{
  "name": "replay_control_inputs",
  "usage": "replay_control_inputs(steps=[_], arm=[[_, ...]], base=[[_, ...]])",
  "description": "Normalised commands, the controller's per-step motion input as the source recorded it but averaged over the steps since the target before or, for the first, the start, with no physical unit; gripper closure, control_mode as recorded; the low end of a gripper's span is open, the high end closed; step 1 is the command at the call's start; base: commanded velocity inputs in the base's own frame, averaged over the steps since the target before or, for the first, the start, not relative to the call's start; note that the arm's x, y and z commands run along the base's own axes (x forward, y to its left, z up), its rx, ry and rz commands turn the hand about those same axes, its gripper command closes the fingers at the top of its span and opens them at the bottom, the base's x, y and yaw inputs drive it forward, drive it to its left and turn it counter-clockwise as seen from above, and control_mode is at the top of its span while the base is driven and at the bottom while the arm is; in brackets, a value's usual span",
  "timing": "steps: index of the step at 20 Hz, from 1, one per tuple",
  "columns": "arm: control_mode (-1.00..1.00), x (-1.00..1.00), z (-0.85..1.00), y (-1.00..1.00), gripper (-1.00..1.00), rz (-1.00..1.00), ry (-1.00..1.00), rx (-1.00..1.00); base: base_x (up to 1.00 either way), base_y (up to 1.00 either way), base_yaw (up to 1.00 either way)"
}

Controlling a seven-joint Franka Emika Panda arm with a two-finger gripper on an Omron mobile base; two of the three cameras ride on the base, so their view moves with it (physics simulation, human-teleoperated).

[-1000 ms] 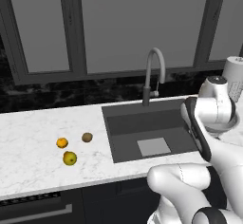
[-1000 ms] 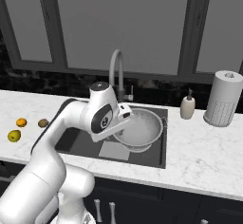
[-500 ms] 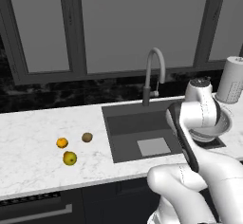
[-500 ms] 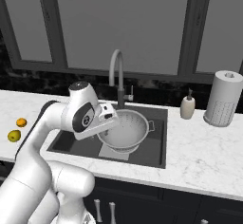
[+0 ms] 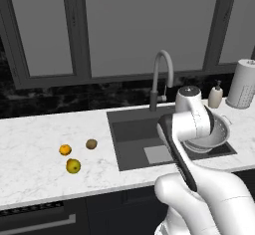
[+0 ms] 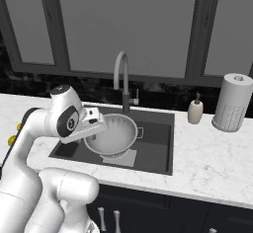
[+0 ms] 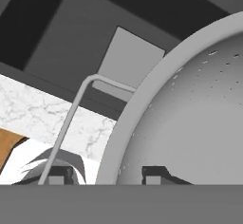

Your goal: Put the colander in the sink, put the kiwi, pear, tangerine in the colander, and turn on the sink faucet and pour water over the colander.

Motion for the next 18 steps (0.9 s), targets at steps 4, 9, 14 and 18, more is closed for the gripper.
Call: replay_control_inputs(steps=[4, 9, 14, 18], arm=[[-1.00, 0.05, 0.00, 0.56, 1.00, 0.00, -0.02, 0.00], [-1.00, 0.37, 0.00, 0.42, 1.00, -0.03, -0.03, 0.00], [-1.00, 0.45, -0.02, 0.41, 1.00, -0.07, 0.00, 0.00], [-1.00, 0.40, -0.15, 0.33, 1.00, -0.09, 0.01, 0.00]], base=[[0.00, 0.00, 0.00], [0.00, 0.00, 0.00], [0.00, 0.00, 0.00], [0.00, 0.00, 0.00]])
